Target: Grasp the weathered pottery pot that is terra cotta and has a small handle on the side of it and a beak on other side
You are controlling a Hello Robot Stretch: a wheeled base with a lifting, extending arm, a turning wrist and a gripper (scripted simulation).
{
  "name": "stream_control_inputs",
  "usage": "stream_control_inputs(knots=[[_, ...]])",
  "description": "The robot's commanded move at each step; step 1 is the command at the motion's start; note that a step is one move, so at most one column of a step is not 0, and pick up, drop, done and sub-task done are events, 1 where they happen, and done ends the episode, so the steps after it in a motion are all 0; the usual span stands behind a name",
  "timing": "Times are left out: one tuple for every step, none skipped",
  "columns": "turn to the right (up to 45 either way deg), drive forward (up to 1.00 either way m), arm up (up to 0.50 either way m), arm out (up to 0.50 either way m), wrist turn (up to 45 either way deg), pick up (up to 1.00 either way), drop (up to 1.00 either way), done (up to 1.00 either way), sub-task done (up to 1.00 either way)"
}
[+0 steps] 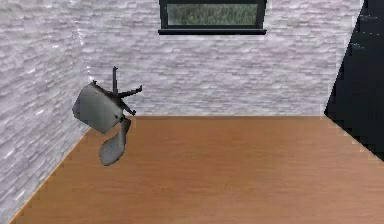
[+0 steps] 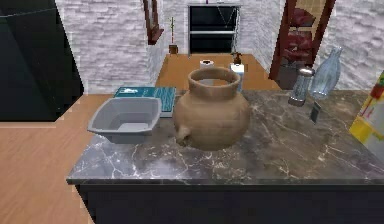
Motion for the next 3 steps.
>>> stream_control_inputs(knots=[[0.0, 0.0, 0.5, 0.0, 0.0, 0.0, 0.0, 0.0, 0.0], [0.0, 0.0, 0.38, 0.0, 0.0, 0.0, 0.0, 0.0, 0.0], [0.0, 0.0, 0.0, 0.14, 0.0, 0.0, 0.0, 0.0, 0.0]])
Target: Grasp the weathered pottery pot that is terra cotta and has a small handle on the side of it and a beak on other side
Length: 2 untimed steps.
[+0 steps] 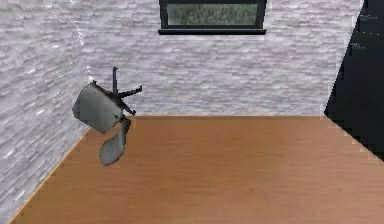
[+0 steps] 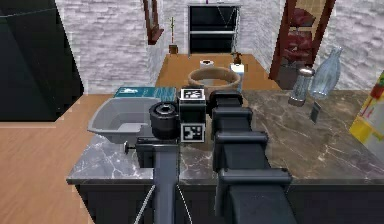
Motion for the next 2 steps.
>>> stream_control_inputs(knots=[[0.0, 0.0, 0.0, 0.0, 45.0, 0.0, 0.0, 0.0, 0.0], [0.0, 0.0, 0.0, 0.0, 45.0, 0.0, 0.0, 0.0, 0.0]])
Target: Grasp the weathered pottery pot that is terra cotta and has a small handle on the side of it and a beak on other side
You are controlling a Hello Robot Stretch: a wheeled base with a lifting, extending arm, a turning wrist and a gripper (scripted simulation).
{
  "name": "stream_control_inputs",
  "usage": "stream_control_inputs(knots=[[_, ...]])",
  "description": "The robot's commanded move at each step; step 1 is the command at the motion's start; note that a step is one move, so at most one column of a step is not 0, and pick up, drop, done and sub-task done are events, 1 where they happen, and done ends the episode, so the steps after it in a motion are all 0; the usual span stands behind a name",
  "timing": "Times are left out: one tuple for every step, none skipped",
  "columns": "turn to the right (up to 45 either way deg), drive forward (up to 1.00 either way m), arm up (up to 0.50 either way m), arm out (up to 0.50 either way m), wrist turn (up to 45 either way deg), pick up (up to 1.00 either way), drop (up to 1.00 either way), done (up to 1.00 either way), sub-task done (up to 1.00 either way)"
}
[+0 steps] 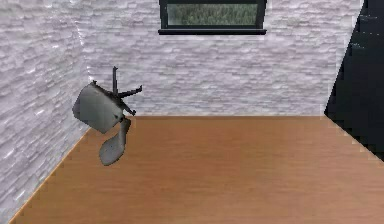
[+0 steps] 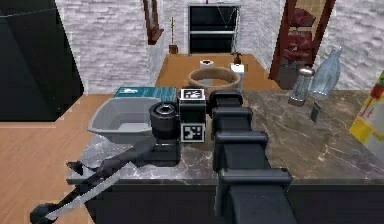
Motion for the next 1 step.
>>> stream_control_inputs(knots=[[0.0, 0.0, 0.0, 0.0, 45.0, 0.0, 0.0, 0.0, 0.0]])
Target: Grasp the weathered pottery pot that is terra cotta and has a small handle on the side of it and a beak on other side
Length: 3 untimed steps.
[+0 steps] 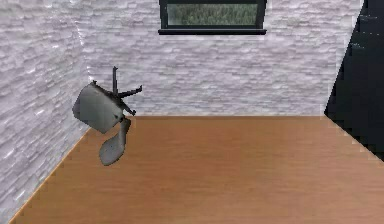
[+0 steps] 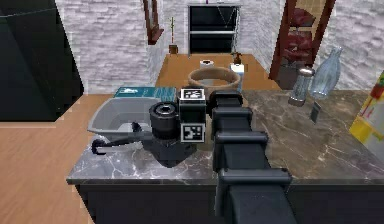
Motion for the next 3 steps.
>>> stream_control_inputs(knots=[[0.0, 0.0, 0.0, 0.0, 45.0, 0.0, 0.0, 0.0, 0.0], [0.0, 0.0, 0.0, 0.0, 0.0, 1.0, 0.0, 0.0, 0.0], [0.0, 0.0, 0.0, 0.0, 0.0, 0.0, 0.0, 1.0, 0.0]])
